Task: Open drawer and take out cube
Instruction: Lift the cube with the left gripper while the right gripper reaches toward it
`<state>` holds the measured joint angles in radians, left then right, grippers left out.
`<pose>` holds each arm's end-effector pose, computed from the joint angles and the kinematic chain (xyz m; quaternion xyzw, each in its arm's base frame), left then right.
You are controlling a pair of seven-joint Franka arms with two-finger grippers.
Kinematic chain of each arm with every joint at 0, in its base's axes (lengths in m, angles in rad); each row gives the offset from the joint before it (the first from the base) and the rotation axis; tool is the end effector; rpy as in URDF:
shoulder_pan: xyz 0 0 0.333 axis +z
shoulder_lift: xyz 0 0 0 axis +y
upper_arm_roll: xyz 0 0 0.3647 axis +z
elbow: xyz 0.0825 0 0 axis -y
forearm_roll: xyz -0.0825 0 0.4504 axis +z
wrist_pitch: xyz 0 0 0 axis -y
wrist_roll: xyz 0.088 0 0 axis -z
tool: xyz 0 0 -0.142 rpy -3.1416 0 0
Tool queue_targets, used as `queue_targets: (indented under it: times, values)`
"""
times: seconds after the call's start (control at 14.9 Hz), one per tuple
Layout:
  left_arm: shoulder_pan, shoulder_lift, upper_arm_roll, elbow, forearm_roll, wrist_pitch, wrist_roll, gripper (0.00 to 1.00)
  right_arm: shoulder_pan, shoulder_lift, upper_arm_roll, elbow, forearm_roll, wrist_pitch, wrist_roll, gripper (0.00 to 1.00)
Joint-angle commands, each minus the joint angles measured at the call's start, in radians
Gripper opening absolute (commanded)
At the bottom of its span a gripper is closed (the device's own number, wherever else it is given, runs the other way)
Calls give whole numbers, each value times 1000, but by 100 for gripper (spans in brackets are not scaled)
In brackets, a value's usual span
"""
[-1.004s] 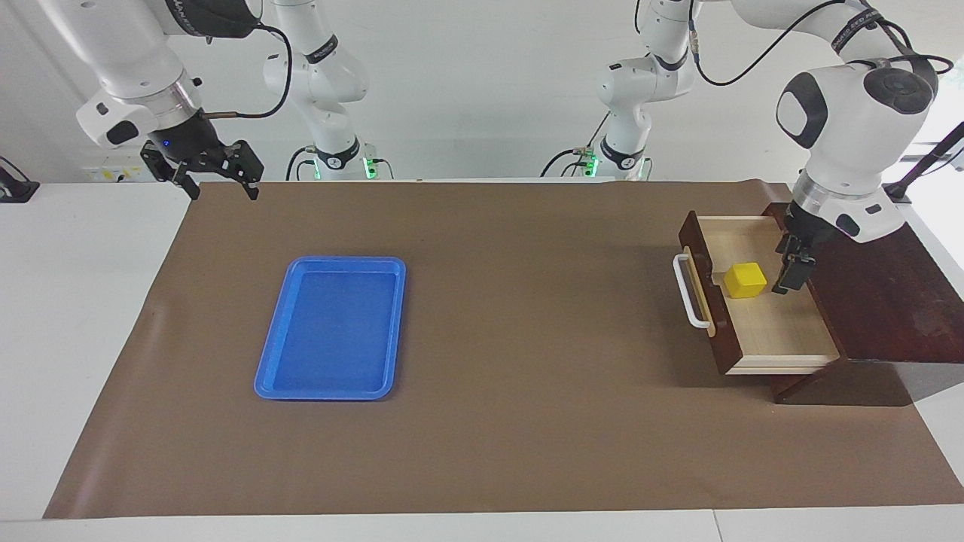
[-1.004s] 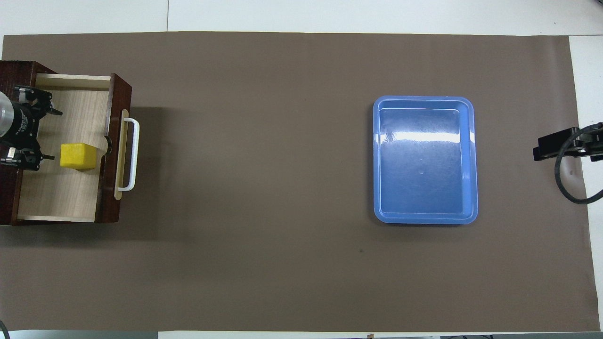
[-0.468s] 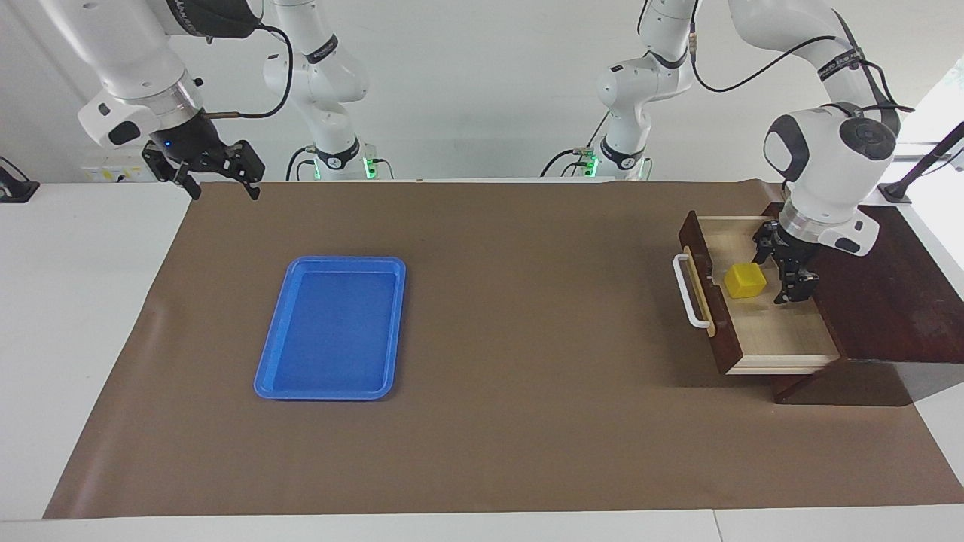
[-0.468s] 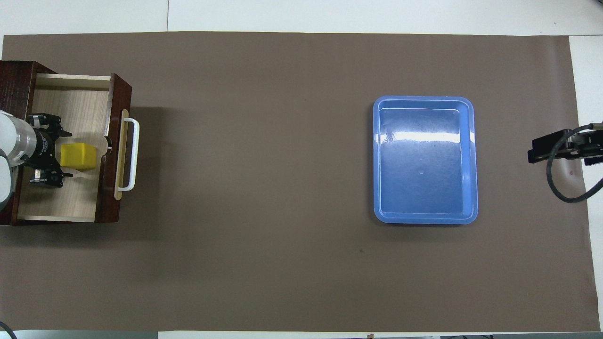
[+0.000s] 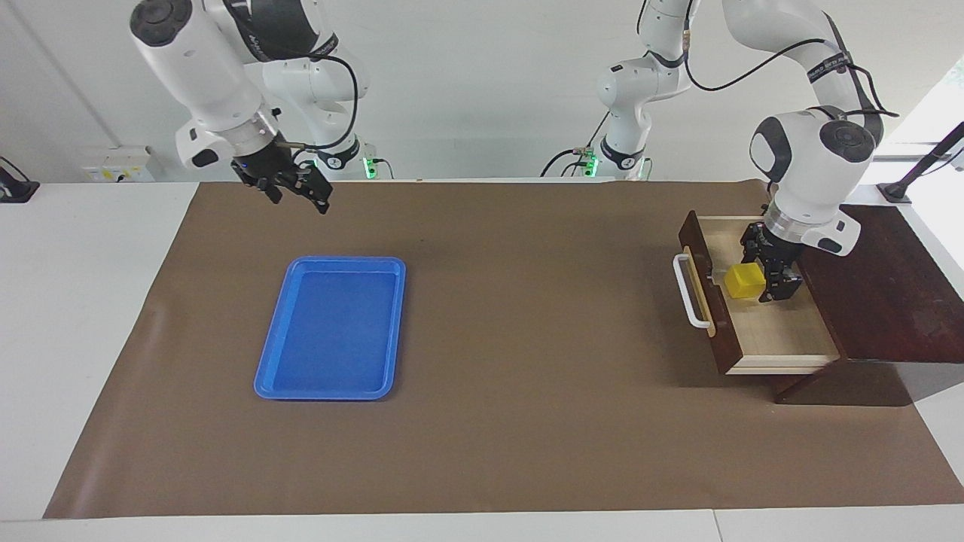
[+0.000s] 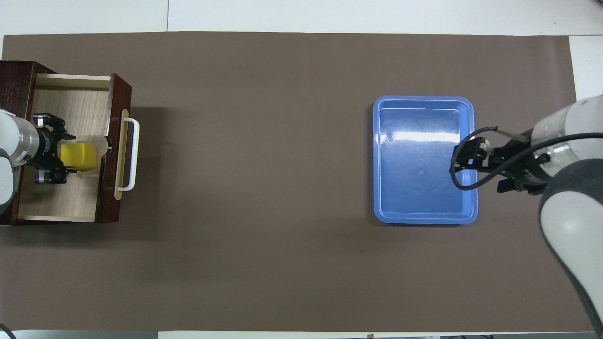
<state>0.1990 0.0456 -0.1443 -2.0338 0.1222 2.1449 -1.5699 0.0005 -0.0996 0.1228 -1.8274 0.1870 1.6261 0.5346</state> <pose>0.6285 0.0437 0.4111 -0.7090 -0.7027 -0.0577 0.0130 0.5695 0.0987 0.5666 -0.9718 0.2135 0.0762 0.0657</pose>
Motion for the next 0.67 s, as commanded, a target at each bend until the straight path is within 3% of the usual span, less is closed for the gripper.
queue_targets:
  times: [0.0,0.13,0.4,0.6]
  values:
    - [-13,-23,8,-11,-18,13,5,0,41,-43,0,-107,98,93,195,100]
    - [-18,-18,2,53,-25,-43,-4,0,85,-10,0,-116,153,156,337,100]
    - [-85,25,3,306,-104,-265,-18,0,197,83,0,-125,265,309,601,100]
    - [-170,65,3,403,-105,-335,-207,0,257,124,0,-148,386,412,714,100]
